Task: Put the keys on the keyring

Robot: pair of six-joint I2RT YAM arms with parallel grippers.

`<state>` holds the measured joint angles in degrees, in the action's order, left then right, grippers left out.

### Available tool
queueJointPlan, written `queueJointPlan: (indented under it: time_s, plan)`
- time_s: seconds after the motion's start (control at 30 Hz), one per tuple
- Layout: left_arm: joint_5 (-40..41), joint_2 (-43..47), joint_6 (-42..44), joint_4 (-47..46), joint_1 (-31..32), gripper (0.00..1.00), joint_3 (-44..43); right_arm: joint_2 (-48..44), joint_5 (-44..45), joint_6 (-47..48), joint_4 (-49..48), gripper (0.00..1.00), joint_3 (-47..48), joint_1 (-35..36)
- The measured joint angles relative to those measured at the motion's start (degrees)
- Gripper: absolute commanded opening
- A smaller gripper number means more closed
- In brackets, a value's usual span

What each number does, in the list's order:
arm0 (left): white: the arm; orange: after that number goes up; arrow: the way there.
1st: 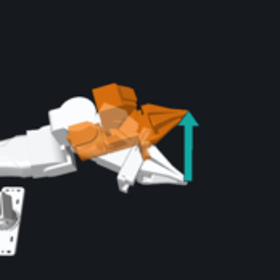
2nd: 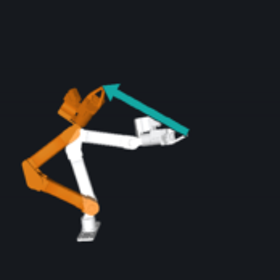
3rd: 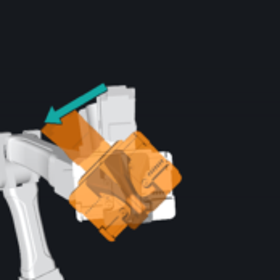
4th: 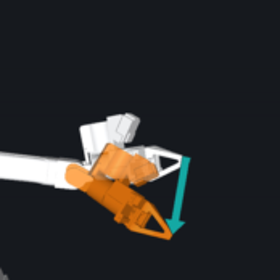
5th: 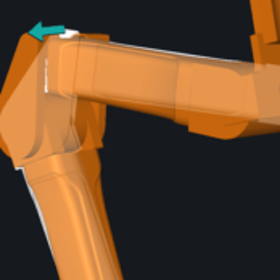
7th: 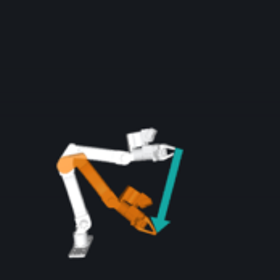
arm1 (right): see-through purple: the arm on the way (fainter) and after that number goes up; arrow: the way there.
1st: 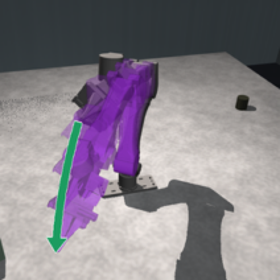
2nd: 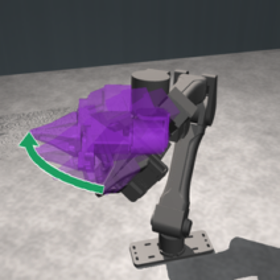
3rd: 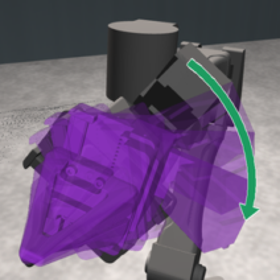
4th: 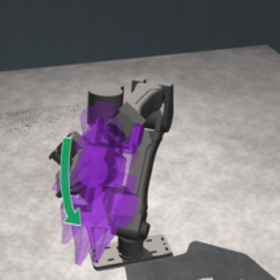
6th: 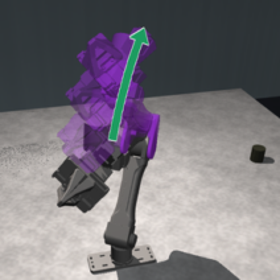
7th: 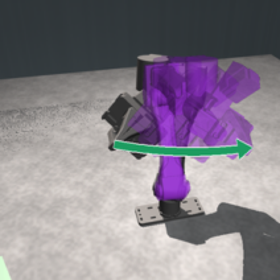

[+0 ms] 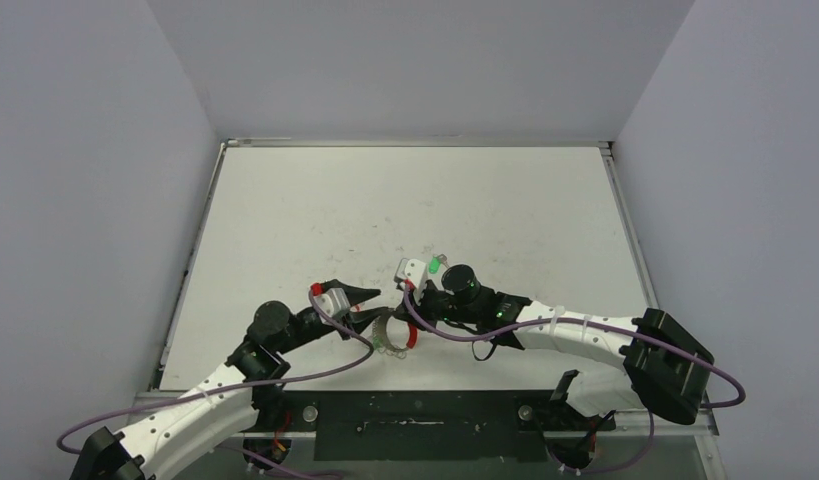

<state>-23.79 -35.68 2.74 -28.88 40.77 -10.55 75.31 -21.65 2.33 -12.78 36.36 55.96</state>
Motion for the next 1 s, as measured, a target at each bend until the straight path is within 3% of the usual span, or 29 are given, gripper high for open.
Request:
queueJointPlan:
  time_s: [0.3,0.6,0.77,1.0]
  plan:
    - [-1.7,2.3,1.2,2.1,0.1,0.32,1.5,0.0,0.4,0.0,0.0,0.0,0.0,0.0]
    - [-2.6,-5.9,10.9,2.5,1.3,0.32,1.5,0.0,0.5,0.0,0.0,0.0,0.0,0.4]
    - [-2.4,-10.7,14.0,0.2,2.0,0.22,1.5,0.0,0.5,0.0,0.2,0.0,0.0,0.4]
    - [-1.8,-12.1,15.7,-1.9,2.4,0.21,1.5,0.0,0.7,0.0,0.5,0.0,0.0,0.4]
